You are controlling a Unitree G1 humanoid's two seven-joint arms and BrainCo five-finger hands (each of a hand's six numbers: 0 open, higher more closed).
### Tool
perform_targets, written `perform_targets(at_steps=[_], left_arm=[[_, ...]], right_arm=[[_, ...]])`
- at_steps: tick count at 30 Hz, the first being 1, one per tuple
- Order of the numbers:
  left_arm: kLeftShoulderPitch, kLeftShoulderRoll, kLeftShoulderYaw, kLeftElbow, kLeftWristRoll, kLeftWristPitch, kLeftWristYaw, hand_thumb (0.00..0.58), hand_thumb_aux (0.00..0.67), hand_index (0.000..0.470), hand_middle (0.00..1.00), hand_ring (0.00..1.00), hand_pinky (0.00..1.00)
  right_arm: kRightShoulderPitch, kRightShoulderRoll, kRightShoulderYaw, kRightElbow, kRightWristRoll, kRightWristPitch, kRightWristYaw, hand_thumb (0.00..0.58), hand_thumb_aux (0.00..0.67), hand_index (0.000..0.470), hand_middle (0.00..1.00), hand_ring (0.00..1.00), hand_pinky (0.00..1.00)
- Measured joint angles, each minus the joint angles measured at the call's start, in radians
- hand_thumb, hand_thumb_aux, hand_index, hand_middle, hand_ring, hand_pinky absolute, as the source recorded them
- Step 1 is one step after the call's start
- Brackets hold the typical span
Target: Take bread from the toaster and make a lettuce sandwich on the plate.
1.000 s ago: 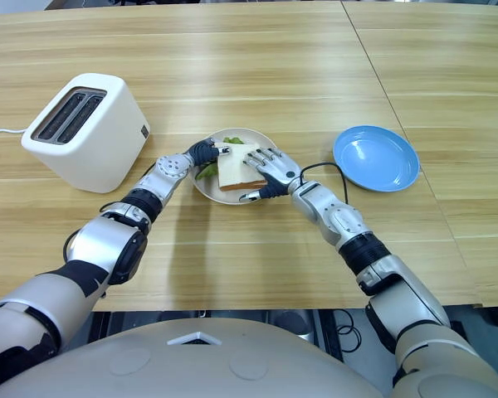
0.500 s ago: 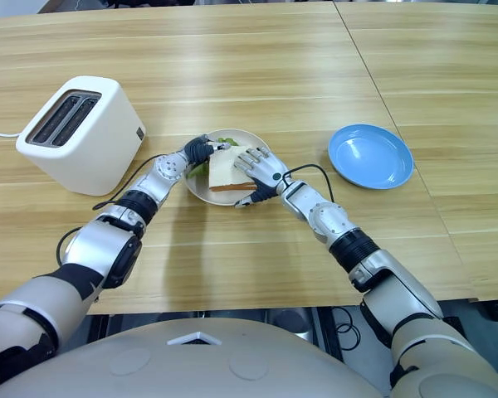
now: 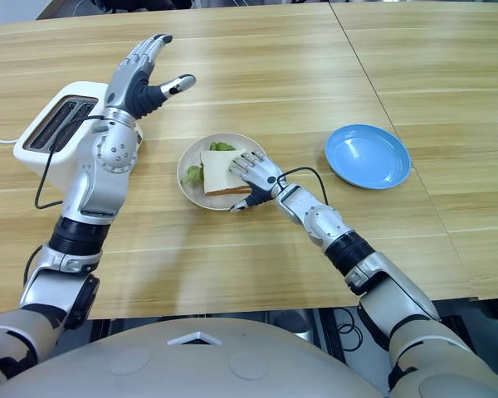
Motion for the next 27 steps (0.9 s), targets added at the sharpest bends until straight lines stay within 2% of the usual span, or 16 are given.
perform_targets(at_steps=[1,2,3,4,5,6,9,11,12,14,18,21,24,27], left_arm=[[0.019,-0.010,0.016,0.000,-0.056,-0.004,-0.034,0.000,0.000,0.000,0.00,0.00,0.00],[0.045,-0.025,0.029,0.002,-0.113,-0.008,-0.065,0.000,0.000,0.000,0.18,0.18,0.18],[0.071,-0.038,0.041,0.002,-0.167,-0.017,-0.092,0.175,0.110,0.076,0.54,0.54,0.54],[0.101,-0.049,0.054,0.003,-0.226,-0.026,-0.122,0.464,0.370,0.254,1.00,1.00,1.00],[0.129,-0.057,0.068,0.007,-0.280,-0.027,-0.150,0.569,0.578,0.397,1.00,1.00,1.00],[0.149,-0.064,0.081,0.007,-0.335,-0.030,-0.177,0.580,0.670,0.460,1.00,1.00,1.00],[0.208,-0.054,0.142,-0.038,-0.459,-0.047,-0.238,0.580,0.670,0.460,1.00,1.00,1.00],[0.244,0.005,0.185,-0.095,-0.524,-0.053,-0.294,0.580,0.670,0.460,1.00,1.00,1.00],[0.266,0.041,0.215,-0.126,-0.557,-0.056,-0.328,0.580,0.670,0.460,1.00,1.00,1.00],[0.310,0.103,0.250,-0.179,-0.594,-0.055,-0.378,0.580,0.670,0.460,1.00,1.00,1.00],[0.438,0.246,0.268,-0.316,-0.624,-0.054,-0.483,0.580,0.670,0.460,1.00,1.00,1.00],[0.533,0.355,0.233,-0.334,-0.574,-0.059,-0.548,0.580,0.670,0.460,1.00,1.00,1.00],[0.603,0.414,0.121,-0.328,-0.494,-0.071,-0.602,0.580,0.670,0.460,1.00,1.00,1.00],[0.613,0.406,-0.016,-0.294,-0.422,-0.074,-0.624,0.580,0.670,0.460,1.00,1.00,1.00]], right_arm=[[0.019,-0.005,-0.015,-0.030,0.018,-0.004,-0.012,0.000,0.000,0.000,0.00,0.00,0.00],[0.046,-0.013,-0.037,-0.057,0.045,-0.016,-0.035,0.000,0.000,0.000,0.00,0.00,0.00],[0.076,-0.019,-0.056,-0.085,0.081,-0.039,-0.063,0.000,0.000,0.000,0.00,0.00,0.00],[0.117,-0.021,-0.087,-0.135,0.135,-0.074,-0.099,0.405,0.302,0.207,0.00,0.00,0.00],[0.152,-0.018,-0.120,-0.191,0.190,-0.106,-0.135,0.556,0.533,0.366,0.50,0.50,0.50],[0.189,-0.012,-0.170,-0.268,0.248,-0.130,-0.169,0.580,0.670,0.460,1.00,1.00,1.00],[0.271,0.000,-0.394,-0.563,0.426,-0.142,-0.220,0.580,0.670,0.460,1.00,1.00,1.00],[0.325,-0.012,-0.556,-0.723,0.540,-0.126,-0.204,0.580,0.670,0.460,1.00,1.00,1.00],[0.368,-0.022,-0.612,-0.782,0.584,-0.113,-0.176,0.580,0.670,0.460,1.00,1.00,1.00],[0.437,-0.029,-0.647,-0.832,0.628,-0.102,-0.127,0.580,0.670,0.460,1.00,1.00,1.00],[0.581,-0.083,-0.662,-0.847,0.662,-0.088,0.002,0.580,0.670,0.460,1.00,1.00,1.00],[0.673,-0.126,-0.604,-0.806,0.661,-0.085,0.119,0.580,0.670,0.460,1.00,1.00,1.00],[0.703,-0.150,-0.500,-0.712,0.650,-0.086,0.227,0.580,0.670,0.460,1.00,1.00,1.00],[0.684,-0.149,-0.429,-0.637,0.615,-0.088,0.268,0.580,0.670,0.460,1.00,1.00,1.00]])
